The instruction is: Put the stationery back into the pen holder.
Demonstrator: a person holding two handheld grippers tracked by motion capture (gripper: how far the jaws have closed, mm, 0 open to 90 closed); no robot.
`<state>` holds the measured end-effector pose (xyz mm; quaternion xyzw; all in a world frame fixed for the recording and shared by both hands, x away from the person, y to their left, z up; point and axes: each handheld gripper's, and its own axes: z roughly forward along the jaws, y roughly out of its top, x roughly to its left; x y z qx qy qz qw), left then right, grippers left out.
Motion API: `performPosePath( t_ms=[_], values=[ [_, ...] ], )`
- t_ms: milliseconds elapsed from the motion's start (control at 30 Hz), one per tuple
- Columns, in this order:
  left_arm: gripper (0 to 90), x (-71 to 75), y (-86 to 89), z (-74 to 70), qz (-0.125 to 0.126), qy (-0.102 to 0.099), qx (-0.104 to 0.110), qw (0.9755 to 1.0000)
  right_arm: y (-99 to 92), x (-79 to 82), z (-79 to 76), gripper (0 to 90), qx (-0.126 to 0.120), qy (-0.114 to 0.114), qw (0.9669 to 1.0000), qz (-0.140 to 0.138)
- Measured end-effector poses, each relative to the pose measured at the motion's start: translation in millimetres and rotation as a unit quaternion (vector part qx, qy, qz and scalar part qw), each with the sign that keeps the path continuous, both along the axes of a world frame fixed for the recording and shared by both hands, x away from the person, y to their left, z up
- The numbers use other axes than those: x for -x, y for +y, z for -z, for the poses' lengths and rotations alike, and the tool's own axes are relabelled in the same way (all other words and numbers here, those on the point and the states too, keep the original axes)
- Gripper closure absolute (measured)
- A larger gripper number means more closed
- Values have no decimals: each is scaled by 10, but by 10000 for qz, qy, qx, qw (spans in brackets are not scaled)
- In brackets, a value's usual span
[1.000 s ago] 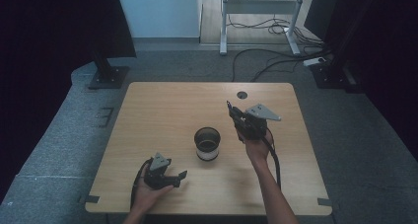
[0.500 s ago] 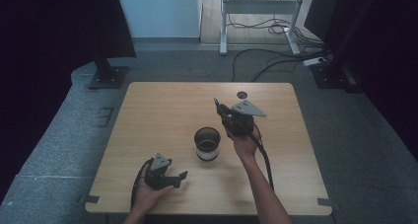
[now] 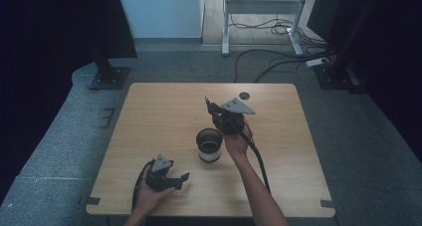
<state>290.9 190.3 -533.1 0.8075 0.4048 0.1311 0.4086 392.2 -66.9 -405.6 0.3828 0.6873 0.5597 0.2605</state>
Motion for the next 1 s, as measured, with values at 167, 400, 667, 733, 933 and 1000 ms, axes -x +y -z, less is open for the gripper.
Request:
performPosePath(
  t_ms=[167, 400, 667, 733, 933, 1000],
  values=[
    [178, -2, -5, 5, 11, 6, -7, 10000, 71, -34, 26, 786, 29, 31, 10000, -29],
    [178, -1, -10, 9, 20, 22, -15, 10000, 175, -80, 58, 786, 1, 51, 10000, -71],
    [179, -4, -17, 19, 34, 21, -44, 10000, 265, -121, 127, 785, 25, 85, 9999, -100],
    [179, -6, -19, 23, 41, 23, -52, 10000, 276, -129, 137, 784, 23, 84, 9999, -89],
    [179, -7, -21, 27, 42, 28, -63, 10000, 276, -143, 181, 784, 71, 119, 9999, -76],
    [179, -8, -23, 31, 41, 33, -60, 10000, 265, -142, 199, 783, 74, 134, 9999, -58]
  ],
)
